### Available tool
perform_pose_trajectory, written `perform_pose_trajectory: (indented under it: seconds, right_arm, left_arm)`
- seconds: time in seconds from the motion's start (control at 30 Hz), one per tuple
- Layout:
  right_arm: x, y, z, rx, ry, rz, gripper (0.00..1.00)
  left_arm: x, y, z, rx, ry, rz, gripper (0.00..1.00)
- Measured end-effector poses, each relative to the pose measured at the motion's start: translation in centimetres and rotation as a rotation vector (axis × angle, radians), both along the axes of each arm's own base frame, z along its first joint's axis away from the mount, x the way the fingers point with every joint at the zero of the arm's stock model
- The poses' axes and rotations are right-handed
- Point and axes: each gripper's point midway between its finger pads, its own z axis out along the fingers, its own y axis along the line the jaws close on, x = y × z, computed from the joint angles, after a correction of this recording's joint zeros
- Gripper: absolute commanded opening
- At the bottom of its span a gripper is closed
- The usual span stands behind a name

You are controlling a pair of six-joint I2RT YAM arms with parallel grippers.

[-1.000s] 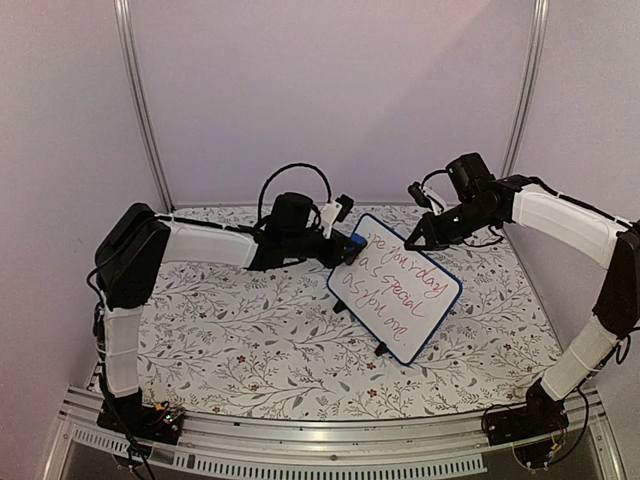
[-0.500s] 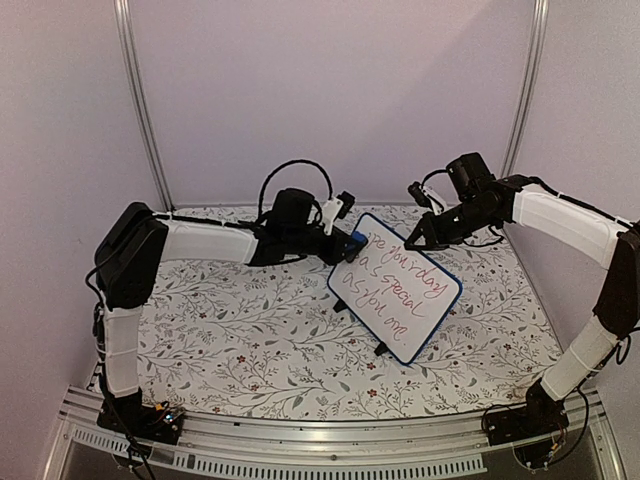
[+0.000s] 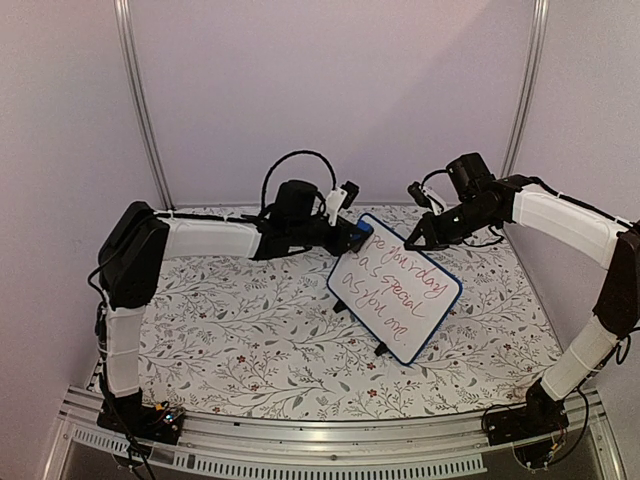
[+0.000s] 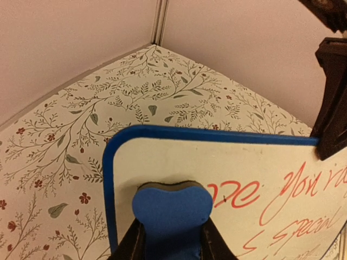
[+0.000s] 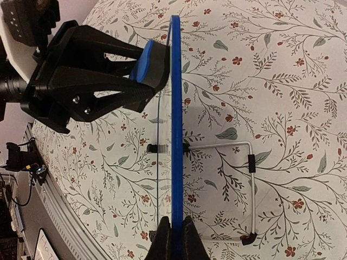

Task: Erase the whiteboard
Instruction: Erase the whiteboard from the whiteboard stand.

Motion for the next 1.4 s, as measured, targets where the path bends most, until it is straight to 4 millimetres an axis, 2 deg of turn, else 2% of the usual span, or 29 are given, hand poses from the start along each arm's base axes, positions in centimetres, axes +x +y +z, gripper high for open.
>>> perform_pose_trajectory:
  seconds: [0.1, 0.33, 0.63, 0.9, 1.07, 1.27, 1.4]
  right_arm:
    - [0.1, -0.2, -0.1, -0.009, -0.001, -0.009, 0.0]
    - [0.1, -0.2, -0.2, -0.009, 0.0, -0.012, 0.0]
    - [0.1, -0.2, -0.2, -0.009, 0.0, -0.012, 0.0]
    - [0.0, 0.0, -0.1, 0.001, 0.002, -0.001, 0.0]
    - [0.0, 0.0, -0.1, 0.0, 0.001, 0.0, 0.0]
    - [0.1, -0.2, -0.2, -0.009, -0.001, -0.011, 0.0]
    - [0.1, -0.3, -0.2, -0.01, -0.001, -0.013, 0.0]
  left_arm:
    - [-0.8, 0.6, -2.1, 0.027, 0.029, -0.001, 0.0]
    - [-1.3, 1.3, -3.3, 0.044, 0.039, 0.008, 0.0]
    - [-1.2, 1.1, -2.9, 0.052, 0.046, 0.008, 0.0]
    - [-0.5, -0.1, 0.1, 0.016, 0.008, 0.001, 0.0]
    - [-0.7, -0.2, -0.2, 0.018, 0.007, 0.002, 0.0]
    - [-1.4, 0.2, -2.3, 0.037, 0.025, 0.001, 0.0]
    - [-1.5, 0.3, -2.4, 0.032, 0.02, 0.001, 0.0]
